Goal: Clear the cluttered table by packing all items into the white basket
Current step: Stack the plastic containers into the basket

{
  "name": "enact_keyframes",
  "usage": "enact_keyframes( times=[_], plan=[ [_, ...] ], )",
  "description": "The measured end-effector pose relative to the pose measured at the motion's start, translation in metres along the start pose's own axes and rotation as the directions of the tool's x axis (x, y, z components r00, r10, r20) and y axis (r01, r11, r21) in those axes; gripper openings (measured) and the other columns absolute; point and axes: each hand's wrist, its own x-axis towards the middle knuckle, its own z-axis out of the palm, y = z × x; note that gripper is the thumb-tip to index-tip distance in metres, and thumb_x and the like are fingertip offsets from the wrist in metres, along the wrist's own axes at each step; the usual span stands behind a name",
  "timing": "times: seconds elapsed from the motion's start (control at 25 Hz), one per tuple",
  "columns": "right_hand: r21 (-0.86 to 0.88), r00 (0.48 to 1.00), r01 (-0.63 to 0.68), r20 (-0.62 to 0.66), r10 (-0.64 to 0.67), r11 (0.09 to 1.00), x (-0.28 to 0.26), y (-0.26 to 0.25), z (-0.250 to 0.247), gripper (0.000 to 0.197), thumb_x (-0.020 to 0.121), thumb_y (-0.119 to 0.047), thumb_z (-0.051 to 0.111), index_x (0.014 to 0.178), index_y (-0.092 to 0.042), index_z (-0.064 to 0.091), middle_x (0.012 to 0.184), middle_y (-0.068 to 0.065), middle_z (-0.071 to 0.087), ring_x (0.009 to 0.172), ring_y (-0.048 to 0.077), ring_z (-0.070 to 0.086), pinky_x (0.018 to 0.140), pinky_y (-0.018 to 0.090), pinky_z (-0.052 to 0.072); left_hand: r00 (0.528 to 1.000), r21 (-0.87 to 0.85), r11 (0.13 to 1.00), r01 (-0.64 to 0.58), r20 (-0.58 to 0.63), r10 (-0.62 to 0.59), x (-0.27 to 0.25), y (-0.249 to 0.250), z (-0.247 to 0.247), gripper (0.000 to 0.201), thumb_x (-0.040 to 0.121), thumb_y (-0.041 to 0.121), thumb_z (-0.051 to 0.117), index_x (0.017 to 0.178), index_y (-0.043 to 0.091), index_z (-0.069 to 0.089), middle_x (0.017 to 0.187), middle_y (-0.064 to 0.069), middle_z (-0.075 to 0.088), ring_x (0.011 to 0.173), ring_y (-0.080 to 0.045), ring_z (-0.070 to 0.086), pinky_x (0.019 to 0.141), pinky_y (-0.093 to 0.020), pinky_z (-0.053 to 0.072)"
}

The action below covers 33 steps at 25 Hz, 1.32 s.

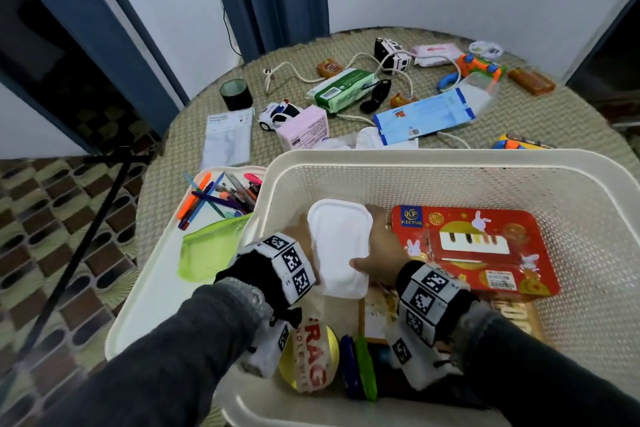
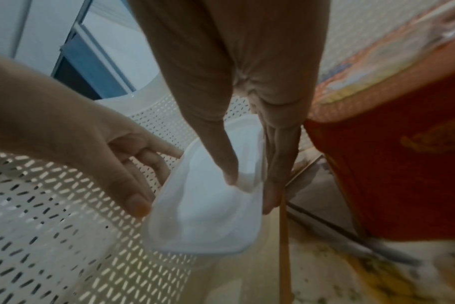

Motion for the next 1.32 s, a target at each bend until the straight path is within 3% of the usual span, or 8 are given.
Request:
enact_keyframes(
  times=[0.12,0.24,0.48,0.64,0.84,1.04,1.24,1.32],
  plan=[
    [-0.034,1.0,0.002,-0.011,-0.002,0.999,0.007,0.001,0.011,0.094,0.077,0.003,0.067,0.146,-0.013,0.006,0.12,0.018,0.055,0.109,0.033,0.056,0.089,0.036,0.05,0.999,-0.043,0.998,0.039,-0.031,-0.04,0.003,0.002,0.012,0.095,0.088,0.014,0.066,0.151,0.011,-0.005,0.139,-0.019,0.045,0.123,-0.033,0.049,0.099,-0.038,0.041],
    [-0.034,0.999,-0.037,0.017,0.038,0.999,0.014,0.004,0.021,0.099,0.075,0.007,0.065,0.147,-0.019,0.003,0.122,0.021,0.049,0.114,0.035,0.05,0.092,0.035,0.045,0.997,-0.044,0.996,0.073,-0.029,-0.074,0.001,0.005,0.02,0.092,0.093,0.011,0.058,0.149,0.012,-0.016,0.14,-0.02,0.045,0.124,-0.032,0.049,0.097,-0.035,0.04],
    [-0.107,0.994,-0.106,-0.01,0.106,0.989,0.019,0.008,0.032,0.09,0.072,0.007,0.069,0.141,-0.021,0.018,0.122,0.021,0.044,0.115,0.038,0.046,0.096,0.04,0.043,0.992,-0.011,0.992,0.123,-0.029,-0.123,0.011,0.008,0.028,0.079,0.095,0.005,0.052,0.15,0.006,-0.004,0.15,-0.023,0.024,0.134,-0.035,0.035,0.107,-0.038,0.032],
    [-0.13,0.988,-0.143,0.043,0.15,0.981,0.025,0.008,0.028,0.089,0.069,-0.001,0.076,0.137,-0.021,0.022,0.123,0.021,0.045,0.115,0.037,0.045,0.092,0.036,0.042,0.99,0.097,0.986,0.134,0.03,-0.137,0.014,0.009,0.029,0.072,0.1,0.012,0.041,0.15,0.007,-0.01,0.153,-0.017,0.014,0.14,-0.033,0.025,0.11,-0.042,0.025],
    [-0.203,0.99,-0.134,0.007,0.138,0.97,0.029,0.009,0.033,0.078,0.07,-0.005,0.072,0.131,-0.022,0.026,0.112,0.02,0.052,0.109,0.037,0.05,0.094,0.041,0.046,0.992,0.159,0.98,0.117,0.024,-0.122,0.016,0.003,0.041,0.055,0.1,0.017,0.042,0.149,0.017,0.017,0.145,-0.014,0.028,0.13,-0.031,0.038,0.103,-0.042,0.035],
    [-0.333,0.993,-0.117,-0.041,0.11,0.936,0.028,0.01,0.036,0.062,0.083,-0.007,0.063,0.135,-0.012,0.03,0.122,0.023,0.043,0.113,0.038,0.046,0.097,0.037,0.041,0.993,0.259,0.965,-0.033,0.115,0.003,0.019,-0.001,0.042,0.044,0.098,0.012,0.047,0.139,0.003,0.035,0.143,-0.016,0.034,0.13,-0.032,0.039,0.104,-0.039,0.034],
    [-0.339,0.995,0.009,0.094,0.024,0.941,0.018,0.013,0.037,0.09,0.07,-0.02,0.082,0.142,-0.012,0.029,0.135,0.016,0.029,0.126,0.036,0.037,0.109,0.043,0.033,0.994,0.279,0.958,-0.061,0.104,0.033,0.027,-0.006,0.05,0.039,0.097,0.012,0.05,0.134,0.002,0.045,0.141,-0.016,0.042,0.129,-0.03,0.043,0.102,-0.036,0.037],
    [-0.425,0.995,0.043,0.102,0.001,0.904,0.017,0.011,0.035,0.087,0.069,-0.026,0.082,0.14,-0.011,0.034,0.137,0.014,0.026,0.127,0.035,0.032,0.109,0.041,0.032,0.994,0.313,0.946,-0.083,0.099,0.054,0.027,-0.007,0.052,0.036,0.093,0.014,0.055,0.128,0.005,0.048,0.134,-0.014,0.047,0.124,-0.03,0.046,0.1,-0.038,0.04]
  ],
)
